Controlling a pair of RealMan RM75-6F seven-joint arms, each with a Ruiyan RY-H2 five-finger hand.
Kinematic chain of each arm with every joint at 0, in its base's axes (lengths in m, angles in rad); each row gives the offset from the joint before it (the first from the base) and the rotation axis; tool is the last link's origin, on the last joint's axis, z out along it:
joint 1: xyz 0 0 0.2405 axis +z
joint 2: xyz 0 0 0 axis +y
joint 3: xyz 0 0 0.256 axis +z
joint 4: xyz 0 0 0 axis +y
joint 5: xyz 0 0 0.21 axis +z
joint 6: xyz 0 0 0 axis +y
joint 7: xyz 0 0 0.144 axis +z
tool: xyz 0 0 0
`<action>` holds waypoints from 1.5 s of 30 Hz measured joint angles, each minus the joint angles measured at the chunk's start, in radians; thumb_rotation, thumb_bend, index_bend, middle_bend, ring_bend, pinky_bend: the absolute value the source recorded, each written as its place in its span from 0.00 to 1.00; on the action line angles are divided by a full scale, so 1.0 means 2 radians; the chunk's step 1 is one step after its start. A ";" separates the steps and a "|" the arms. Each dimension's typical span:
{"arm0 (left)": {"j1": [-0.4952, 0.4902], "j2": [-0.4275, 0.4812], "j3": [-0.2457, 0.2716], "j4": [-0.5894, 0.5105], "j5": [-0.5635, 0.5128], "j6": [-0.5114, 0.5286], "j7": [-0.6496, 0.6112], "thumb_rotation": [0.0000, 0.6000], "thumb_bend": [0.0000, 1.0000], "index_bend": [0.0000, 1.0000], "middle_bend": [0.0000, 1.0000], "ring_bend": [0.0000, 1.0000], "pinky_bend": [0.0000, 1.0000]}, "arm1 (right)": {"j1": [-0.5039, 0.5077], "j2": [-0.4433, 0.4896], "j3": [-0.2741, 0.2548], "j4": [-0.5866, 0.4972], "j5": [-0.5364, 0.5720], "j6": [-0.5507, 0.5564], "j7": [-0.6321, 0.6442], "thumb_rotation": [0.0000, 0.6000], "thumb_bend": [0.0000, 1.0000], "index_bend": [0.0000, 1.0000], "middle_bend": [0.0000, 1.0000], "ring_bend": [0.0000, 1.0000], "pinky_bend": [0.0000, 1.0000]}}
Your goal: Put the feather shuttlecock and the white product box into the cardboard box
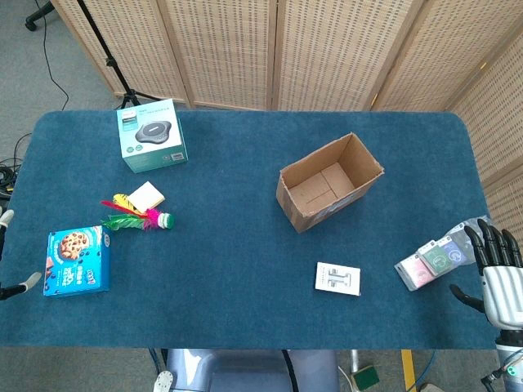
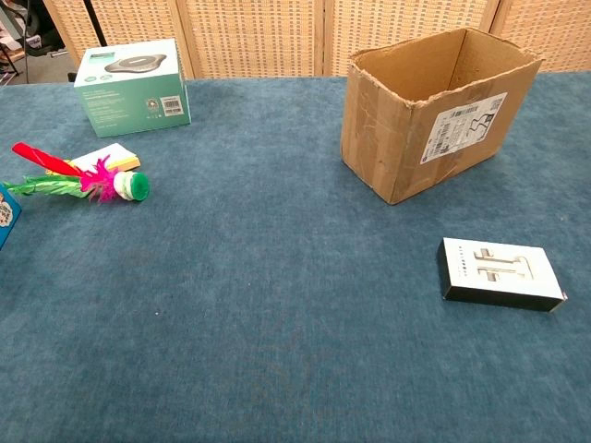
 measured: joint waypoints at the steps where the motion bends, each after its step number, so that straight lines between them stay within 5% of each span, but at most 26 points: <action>1: 0.002 0.000 0.000 0.003 0.004 -0.001 -0.008 1.00 0.00 0.00 0.00 0.00 0.00 | -0.001 0.001 0.000 -0.002 0.000 0.001 0.000 1.00 0.00 0.00 0.00 0.00 0.00; 11: 0.006 0.007 -0.007 0.012 0.036 -0.015 -0.023 1.00 0.00 0.00 0.00 0.00 0.00 | -0.005 0.011 -0.005 -0.014 -0.006 0.001 -0.003 1.00 0.00 0.00 0.00 0.00 0.00; 20: -0.111 0.003 -0.041 0.057 0.059 -0.181 -0.001 1.00 0.00 0.00 0.00 0.00 0.00 | -0.001 0.011 0.003 -0.014 0.015 -0.013 -0.008 1.00 0.00 0.00 0.00 0.00 0.00; 30: -0.225 -0.115 -0.055 0.215 0.072 -0.348 0.005 1.00 0.00 0.07 0.00 0.00 0.06 | 0.007 0.004 0.007 0.000 0.042 -0.042 -0.016 1.00 0.00 0.00 0.00 0.00 0.00; 45: -0.279 -0.198 -0.063 0.302 0.046 -0.424 0.030 1.00 0.00 0.30 0.09 0.08 0.18 | 0.013 -0.001 0.007 0.010 0.050 -0.058 -0.013 1.00 0.00 0.00 0.00 0.00 0.00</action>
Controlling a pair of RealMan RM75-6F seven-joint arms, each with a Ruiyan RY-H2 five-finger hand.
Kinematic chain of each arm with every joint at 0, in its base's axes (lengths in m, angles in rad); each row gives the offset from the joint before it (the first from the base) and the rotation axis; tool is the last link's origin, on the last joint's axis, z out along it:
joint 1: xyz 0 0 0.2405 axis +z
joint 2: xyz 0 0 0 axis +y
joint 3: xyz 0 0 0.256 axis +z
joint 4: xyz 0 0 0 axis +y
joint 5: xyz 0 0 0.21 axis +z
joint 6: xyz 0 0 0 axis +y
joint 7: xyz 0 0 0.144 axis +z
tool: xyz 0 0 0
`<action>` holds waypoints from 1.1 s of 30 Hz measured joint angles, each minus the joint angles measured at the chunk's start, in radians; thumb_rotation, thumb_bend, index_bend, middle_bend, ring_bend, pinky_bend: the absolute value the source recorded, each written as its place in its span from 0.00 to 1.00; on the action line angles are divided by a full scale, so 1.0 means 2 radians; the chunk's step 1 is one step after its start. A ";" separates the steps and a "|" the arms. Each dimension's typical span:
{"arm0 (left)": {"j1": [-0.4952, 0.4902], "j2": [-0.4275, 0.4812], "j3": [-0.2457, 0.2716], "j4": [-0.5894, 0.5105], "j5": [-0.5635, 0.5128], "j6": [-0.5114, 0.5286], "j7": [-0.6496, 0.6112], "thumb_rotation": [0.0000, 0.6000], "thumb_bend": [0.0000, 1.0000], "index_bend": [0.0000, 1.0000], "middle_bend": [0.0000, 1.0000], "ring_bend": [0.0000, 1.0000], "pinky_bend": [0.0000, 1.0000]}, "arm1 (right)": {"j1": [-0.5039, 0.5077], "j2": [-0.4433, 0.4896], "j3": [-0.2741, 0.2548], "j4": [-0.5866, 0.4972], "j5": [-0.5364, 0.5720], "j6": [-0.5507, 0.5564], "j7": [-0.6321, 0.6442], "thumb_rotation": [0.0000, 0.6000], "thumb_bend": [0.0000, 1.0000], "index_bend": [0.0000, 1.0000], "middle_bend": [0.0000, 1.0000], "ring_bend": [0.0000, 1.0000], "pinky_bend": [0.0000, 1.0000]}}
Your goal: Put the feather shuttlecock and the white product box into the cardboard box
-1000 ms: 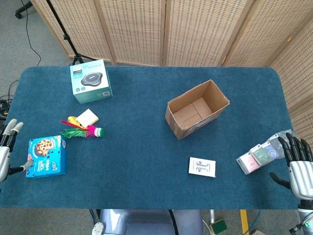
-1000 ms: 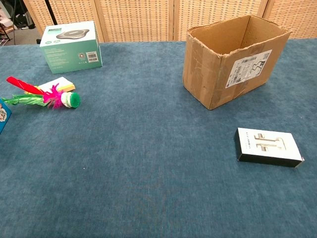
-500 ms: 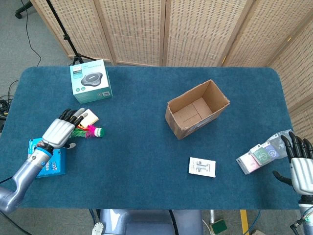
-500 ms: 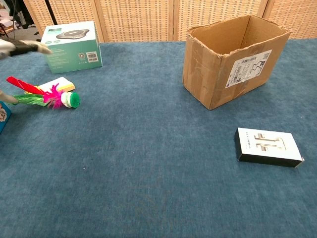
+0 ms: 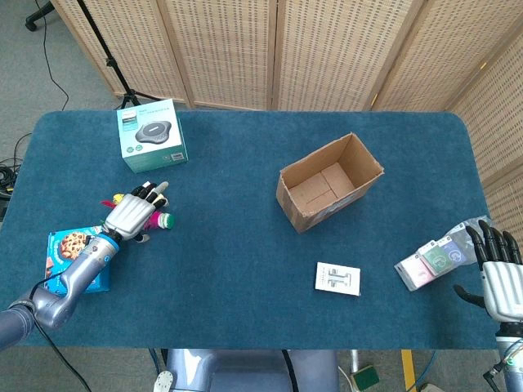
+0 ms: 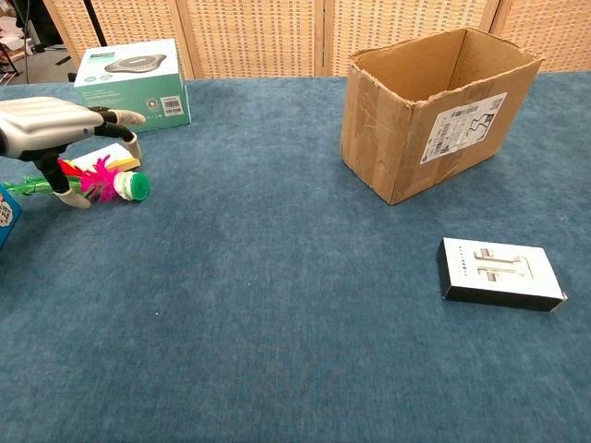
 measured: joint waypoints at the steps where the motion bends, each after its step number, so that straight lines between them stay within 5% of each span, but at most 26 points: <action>1: -0.002 -0.005 -0.001 0.005 -0.003 -0.003 0.004 1.00 0.00 0.30 0.09 0.08 0.18 | 0.000 0.000 0.000 0.000 0.000 0.000 0.000 1.00 0.00 0.00 0.00 0.00 0.00; 6: -0.008 -0.022 -0.002 0.023 -0.013 -0.011 0.017 1.00 0.04 0.33 0.12 0.12 0.22 | 0.000 0.001 0.000 0.000 0.001 -0.001 0.002 1.00 0.00 0.00 0.00 0.00 0.00; 14: -0.010 -0.054 -0.005 0.052 -0.015 0.007 0.032 1.00 0.39 0.71 0.43 0.41 0.45 | 0.002 0.003 -0.001 -0.001 0.004 -0.009 0.003 1.00 0.00 0.00 0.00 0.00 0.00; 26: -0.004 -0.051 0.000 0.048 0.006 0.052 0.031 1.00 0.42 0.73 0.45 0.44 0.47 | 0.001 0.006 -0.002 -0.004 0.006 -0.010 0.008 1.00 0.00 0.00 0.00 0.00 0.00; 33: -0.007 0.003 -0.001 -0.011 0.060 0.122 0.029 1.00 0.42 0.74 0.45 0.44 0.47 | 0.001 0.009 -0.001 -0.006 0.007 -0.010 0.014 1.00 0.00 0.00 0.00 0.00 0.00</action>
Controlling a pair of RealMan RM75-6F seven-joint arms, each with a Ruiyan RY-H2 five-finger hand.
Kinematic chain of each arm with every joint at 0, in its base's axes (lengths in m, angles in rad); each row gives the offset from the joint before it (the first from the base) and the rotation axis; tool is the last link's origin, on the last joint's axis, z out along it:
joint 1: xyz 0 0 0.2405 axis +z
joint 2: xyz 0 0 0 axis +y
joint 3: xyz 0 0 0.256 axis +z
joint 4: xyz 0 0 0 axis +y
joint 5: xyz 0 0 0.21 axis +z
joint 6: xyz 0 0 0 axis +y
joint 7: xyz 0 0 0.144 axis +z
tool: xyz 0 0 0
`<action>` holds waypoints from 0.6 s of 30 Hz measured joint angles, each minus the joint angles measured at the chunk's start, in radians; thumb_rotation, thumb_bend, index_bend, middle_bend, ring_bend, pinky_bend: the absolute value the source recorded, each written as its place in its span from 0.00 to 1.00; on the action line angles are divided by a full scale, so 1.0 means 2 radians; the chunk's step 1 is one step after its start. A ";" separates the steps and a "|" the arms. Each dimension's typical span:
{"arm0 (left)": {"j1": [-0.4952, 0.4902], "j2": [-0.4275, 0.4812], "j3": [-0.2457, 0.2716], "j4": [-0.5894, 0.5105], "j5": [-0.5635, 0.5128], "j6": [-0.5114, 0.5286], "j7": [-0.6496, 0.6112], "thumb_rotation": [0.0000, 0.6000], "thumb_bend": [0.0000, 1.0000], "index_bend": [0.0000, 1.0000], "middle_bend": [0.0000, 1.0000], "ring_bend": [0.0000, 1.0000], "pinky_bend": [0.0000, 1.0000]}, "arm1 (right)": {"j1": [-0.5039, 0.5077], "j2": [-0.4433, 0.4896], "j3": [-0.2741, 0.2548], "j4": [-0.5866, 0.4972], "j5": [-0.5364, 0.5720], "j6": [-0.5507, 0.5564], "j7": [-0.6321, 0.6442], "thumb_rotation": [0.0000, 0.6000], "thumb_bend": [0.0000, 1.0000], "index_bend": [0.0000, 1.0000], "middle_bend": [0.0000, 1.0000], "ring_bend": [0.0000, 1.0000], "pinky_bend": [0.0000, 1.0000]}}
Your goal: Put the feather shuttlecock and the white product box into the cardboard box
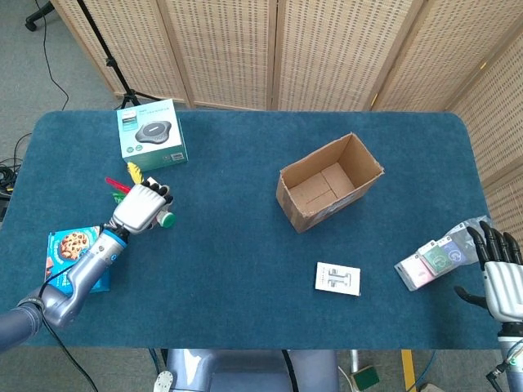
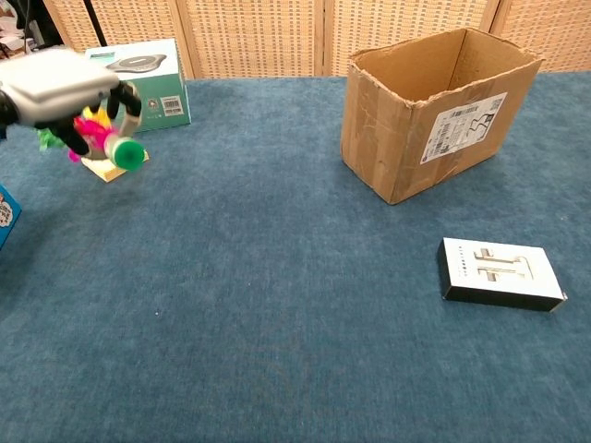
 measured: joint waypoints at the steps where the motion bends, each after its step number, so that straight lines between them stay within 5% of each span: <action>1: -0.001 0.009 -0.001 -0.009 0.007 0.008 0.001 1.00 0.42 0.74 0.45 0.44 0.47 | 0.000 0.001 0.000 0.000 0.000 0.000 0.001 1.00 0.00 0.00 0.00 0.00 0.00; 9: -0.034 0.045 -0.017 -0.031 0.092 0.091 -0.047 1.00 0.43 0.78 0.49 0.46 0.48 | 0.000 0.003 0.002 -0.001 0.004 -0.003 0.005 1.00 0.00 0.00 0.00 0.00 0.00; 18: -0.146 0.009 -0.067 0.028 0.145 0.118 -0.070 1.00 0.42 0.78 0.49 0.46 0.48 | 0.004 0.002 0.006 0.005 0.021 -0.015 0.006 1.00 0.00 0.00 0.00 0.00 0.00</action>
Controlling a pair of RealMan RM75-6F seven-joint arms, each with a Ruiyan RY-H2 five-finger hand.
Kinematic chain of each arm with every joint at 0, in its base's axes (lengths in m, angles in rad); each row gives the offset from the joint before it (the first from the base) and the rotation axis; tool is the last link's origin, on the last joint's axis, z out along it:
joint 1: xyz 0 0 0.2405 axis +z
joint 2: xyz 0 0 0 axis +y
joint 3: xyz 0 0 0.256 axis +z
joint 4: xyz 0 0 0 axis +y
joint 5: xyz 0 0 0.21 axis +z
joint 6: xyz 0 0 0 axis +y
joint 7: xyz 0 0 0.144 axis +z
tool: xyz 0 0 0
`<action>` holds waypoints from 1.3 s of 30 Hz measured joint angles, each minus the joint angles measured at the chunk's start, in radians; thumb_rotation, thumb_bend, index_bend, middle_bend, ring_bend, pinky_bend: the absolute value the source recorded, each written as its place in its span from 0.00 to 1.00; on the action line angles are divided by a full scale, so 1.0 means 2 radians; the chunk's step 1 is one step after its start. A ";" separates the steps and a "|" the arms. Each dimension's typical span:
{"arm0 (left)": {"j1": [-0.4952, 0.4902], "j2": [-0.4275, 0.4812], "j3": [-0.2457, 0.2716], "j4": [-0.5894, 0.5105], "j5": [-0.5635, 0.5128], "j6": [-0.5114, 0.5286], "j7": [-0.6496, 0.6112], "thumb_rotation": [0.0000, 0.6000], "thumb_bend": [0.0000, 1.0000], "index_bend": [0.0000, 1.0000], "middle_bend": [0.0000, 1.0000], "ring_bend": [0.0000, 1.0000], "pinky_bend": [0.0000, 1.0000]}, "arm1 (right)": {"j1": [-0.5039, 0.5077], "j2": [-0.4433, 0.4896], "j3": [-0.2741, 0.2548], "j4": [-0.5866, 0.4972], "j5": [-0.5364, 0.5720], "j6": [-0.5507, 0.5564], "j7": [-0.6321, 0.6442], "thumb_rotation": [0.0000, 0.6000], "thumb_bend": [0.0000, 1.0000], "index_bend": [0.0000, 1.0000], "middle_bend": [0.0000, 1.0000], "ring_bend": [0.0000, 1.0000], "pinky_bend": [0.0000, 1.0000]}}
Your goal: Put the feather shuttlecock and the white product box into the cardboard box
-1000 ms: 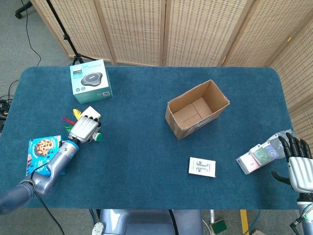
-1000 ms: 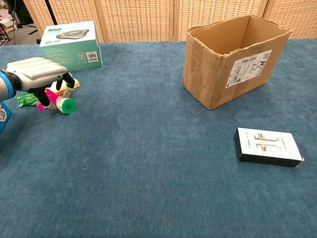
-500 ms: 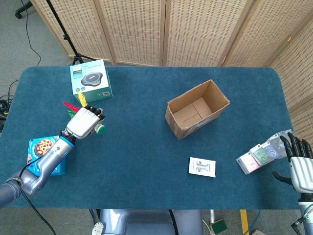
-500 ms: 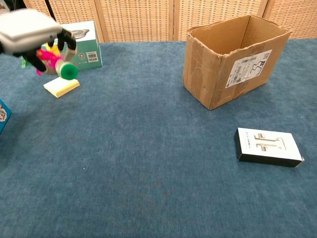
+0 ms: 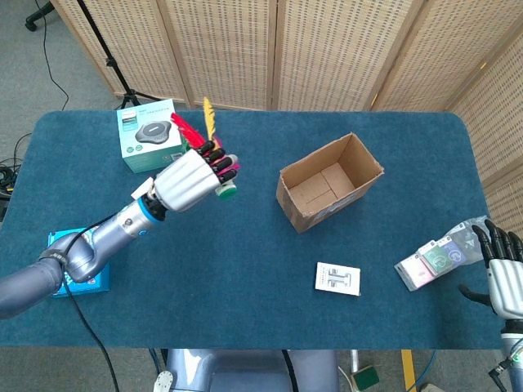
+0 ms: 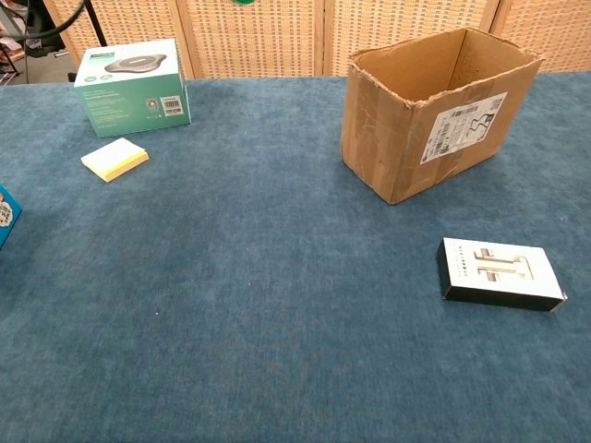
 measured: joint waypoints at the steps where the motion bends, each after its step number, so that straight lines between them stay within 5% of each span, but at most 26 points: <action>1: -0.013 -0.007 -0.003 0.010 0.004 -0.002 -0.001 1.00 0.42 0.78 0.49 0.46 0.48 | 0.000 0.000 0.001 0.002 0.004 -0.002 0.001 1.00 0.00 0.00 0.00 0.00 0.00; 11: -0.137 -0.104 -0.003 0.166 0.042 -0.041 -0.015 1.00 0.40 0.78 0.49 0.46 0.48 | 0.003 0.001 0.013 0.016 0.037 -0.016 0.012 1.00 0.00 0.00 0.00 0.00 0.00; 21: -0.225 -0.221 0.043 0.364 0.053 -0.085 -0.060 1.00 0.39 0.78 0.48 0.46 0.48 | 0.004 -0.001 0.018 0.028 0.056 -0.029 0.014 1.00 0.00 0.00 0.00 0.00 0.00; 24: -0.240 -0.243 0.061 0.400 0.053 -0.102 -0.060 1.00 0.38 0.76 0.41 0.42 0.48 | 0.004 -0.001 0.018 0.030 0.058 -0.030 0.015 1.00 0.00 0.00 0.00 0.00 0.00; 26: -0.246 -0.252 0.068 0.413 0.050 -0.116 -0.055 1.00 0.34 0.59 0.21 0.25 0.43 | 0.004 -0.001 0.018 0.030 0.058 -0.030 0.015 1.00 0.00 0.00 0.00 0.00 0.00; 28: -0.249 -0.260 0.071 0.421 0.042 -0.135 -0.045 1.00 0.24 0.23 0.02 0.04 0.29 | 0.004 -0.001 0.018 0.030 0.059 -0.032 0.014 1.00 0.00 0.00 0.00 0.00 0.00; 30: -0.252 -0.268 0.069 0.425 0.031 -0.151 -0.031 1.00 0.17 0.05 0.00 0.00 0.22 | 0.005 0.000 0.018 0.029 0.061 -0.034 0.013 1.00 0.00 0.00 0.00 0.00 0.00; 39: -0.262 -0.286 0.060 0.419 -0.018 -0.155 0.004 1.00 0.00 0.00 0.00 0.00 0.17 | 0.005 -0.001 0.018 0.027 0.062 -0.033 0.007 1.00 0.00 0.00 0.00 0.00 0.00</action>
